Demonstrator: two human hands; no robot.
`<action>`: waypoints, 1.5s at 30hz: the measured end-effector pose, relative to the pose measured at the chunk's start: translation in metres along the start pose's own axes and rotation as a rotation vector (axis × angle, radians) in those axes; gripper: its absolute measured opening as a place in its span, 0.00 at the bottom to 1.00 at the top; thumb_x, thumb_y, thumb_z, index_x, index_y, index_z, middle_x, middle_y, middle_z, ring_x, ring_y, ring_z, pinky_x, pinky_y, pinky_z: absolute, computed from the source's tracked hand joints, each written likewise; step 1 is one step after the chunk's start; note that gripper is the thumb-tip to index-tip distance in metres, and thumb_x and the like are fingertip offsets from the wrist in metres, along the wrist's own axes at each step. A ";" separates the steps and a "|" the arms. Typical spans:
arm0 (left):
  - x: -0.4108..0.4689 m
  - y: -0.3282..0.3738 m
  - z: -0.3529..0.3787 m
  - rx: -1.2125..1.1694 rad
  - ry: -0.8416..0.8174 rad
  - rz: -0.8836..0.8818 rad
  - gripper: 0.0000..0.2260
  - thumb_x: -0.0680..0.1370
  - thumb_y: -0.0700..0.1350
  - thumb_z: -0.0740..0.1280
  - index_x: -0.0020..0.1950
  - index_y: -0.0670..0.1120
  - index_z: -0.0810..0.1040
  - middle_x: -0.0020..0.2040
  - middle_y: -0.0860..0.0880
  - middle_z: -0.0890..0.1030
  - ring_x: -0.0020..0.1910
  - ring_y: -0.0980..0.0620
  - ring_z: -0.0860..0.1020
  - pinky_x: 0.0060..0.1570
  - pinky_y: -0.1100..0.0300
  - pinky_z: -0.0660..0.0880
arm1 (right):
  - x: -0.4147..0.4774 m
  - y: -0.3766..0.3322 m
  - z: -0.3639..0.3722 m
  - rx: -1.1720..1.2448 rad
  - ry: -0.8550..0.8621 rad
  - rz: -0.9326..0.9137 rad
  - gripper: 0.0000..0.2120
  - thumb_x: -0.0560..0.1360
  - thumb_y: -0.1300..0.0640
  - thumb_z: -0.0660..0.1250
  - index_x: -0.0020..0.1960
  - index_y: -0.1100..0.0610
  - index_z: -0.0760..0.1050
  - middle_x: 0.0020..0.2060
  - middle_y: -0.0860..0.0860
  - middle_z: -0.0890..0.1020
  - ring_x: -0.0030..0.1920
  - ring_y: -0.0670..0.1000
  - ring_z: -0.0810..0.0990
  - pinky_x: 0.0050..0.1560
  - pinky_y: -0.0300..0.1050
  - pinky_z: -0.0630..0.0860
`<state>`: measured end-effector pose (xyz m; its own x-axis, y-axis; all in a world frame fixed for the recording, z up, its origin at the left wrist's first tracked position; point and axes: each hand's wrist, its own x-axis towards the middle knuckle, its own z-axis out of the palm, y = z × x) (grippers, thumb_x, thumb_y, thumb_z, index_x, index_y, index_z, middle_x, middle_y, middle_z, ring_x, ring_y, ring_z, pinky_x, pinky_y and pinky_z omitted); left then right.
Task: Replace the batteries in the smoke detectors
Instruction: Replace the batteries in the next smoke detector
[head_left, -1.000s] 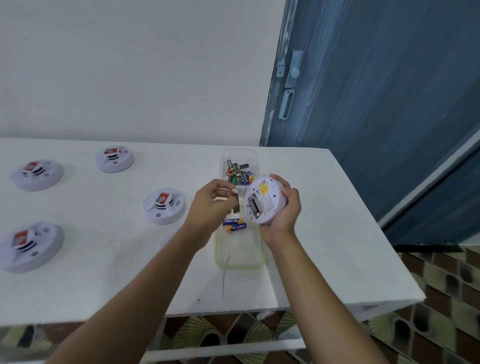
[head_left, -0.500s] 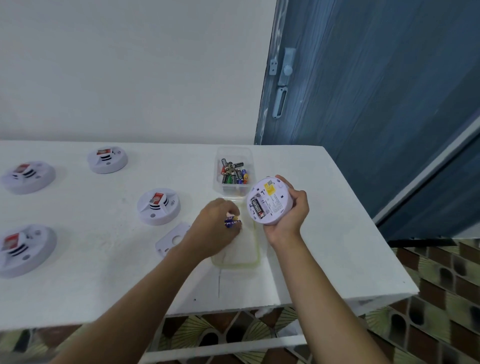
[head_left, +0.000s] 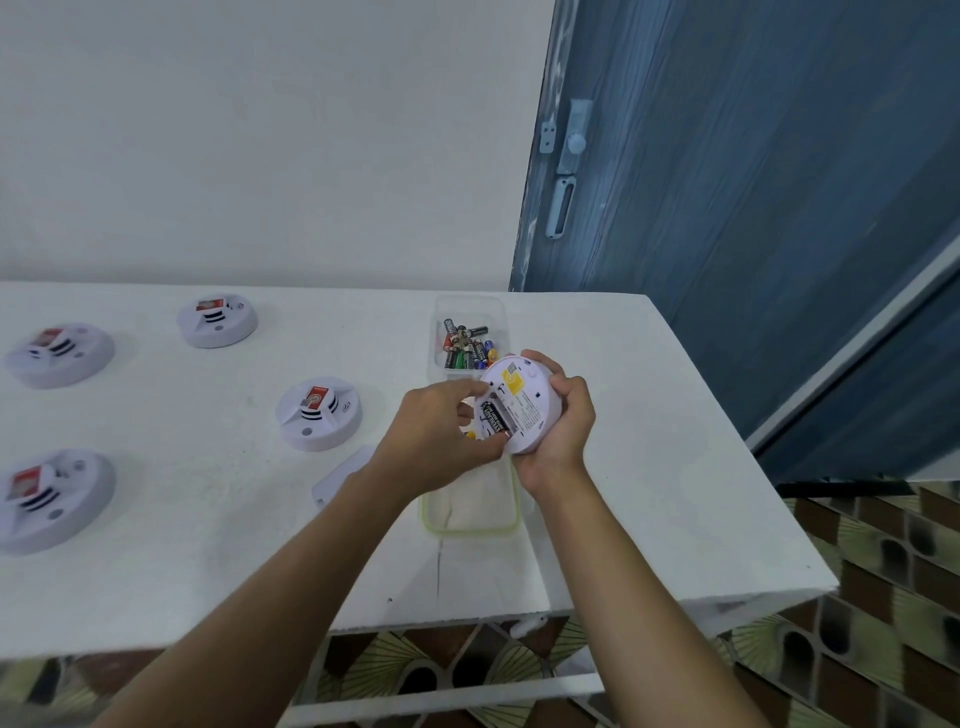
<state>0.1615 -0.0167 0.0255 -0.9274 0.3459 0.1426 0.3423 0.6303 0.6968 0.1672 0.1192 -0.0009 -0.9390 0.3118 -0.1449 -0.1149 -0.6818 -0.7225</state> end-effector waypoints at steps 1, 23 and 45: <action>0.000 0.001 0.000 0.026 -0.005 0.004 0.28 0.69 0.52 0.76 0.68 0.48 0.76 0.56 0.53 0.83 0.49 0.59 0.79 0.50 0.71 0.71 | 0.000 0.001 0.001 -0.004 0.006 0.003 0.18 0.65 0.52 0.59 0.51 0.57 0.79 0.47 0.57 0.83 0.47 0.59 0.80 0.42 0.47 0.77; -0.006 0.001 0.001 0.183 -0.059 0.080 0.31 0.62 0.65 0.57 0.54 0.47 0.83 0.43 0.49 0.85 0.42 0.48 0.81 0.45 0.60 0.75 | -0.006 0.005 0.007 -0.086 0.091 0.065 0.19 0.64 0.51 0.60 0.50 0.57 0.79 0.42 0.58 0.82 0.41 0.57 0.80 0.40 0.45 0.77; -0.007 -0.008 0.010 -0.402 -0.069 -0.243 0.13 0.73 0.41 0.69 0.53 0.55 0.83 0.41 0.50 0.85 0.40 0.52 0.82 0.48 0.60 0.81 | 0.001 0.006 0.003 -0.103 0.179 -0.111 0.16 0.66 0.52 0.59 0.48 0.55 0.81 0.49 0.58 0.80 0.50 0.59 0.78 0.45 0.47 0.74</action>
<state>0.1671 -0.0171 0.0122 -0.9566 0.2752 -0.0960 0.0179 0.3843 0.9230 0.1642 0.1132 -0.0036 -0.8489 0.5000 -0.1715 -0.1723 -0.5685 -0.8045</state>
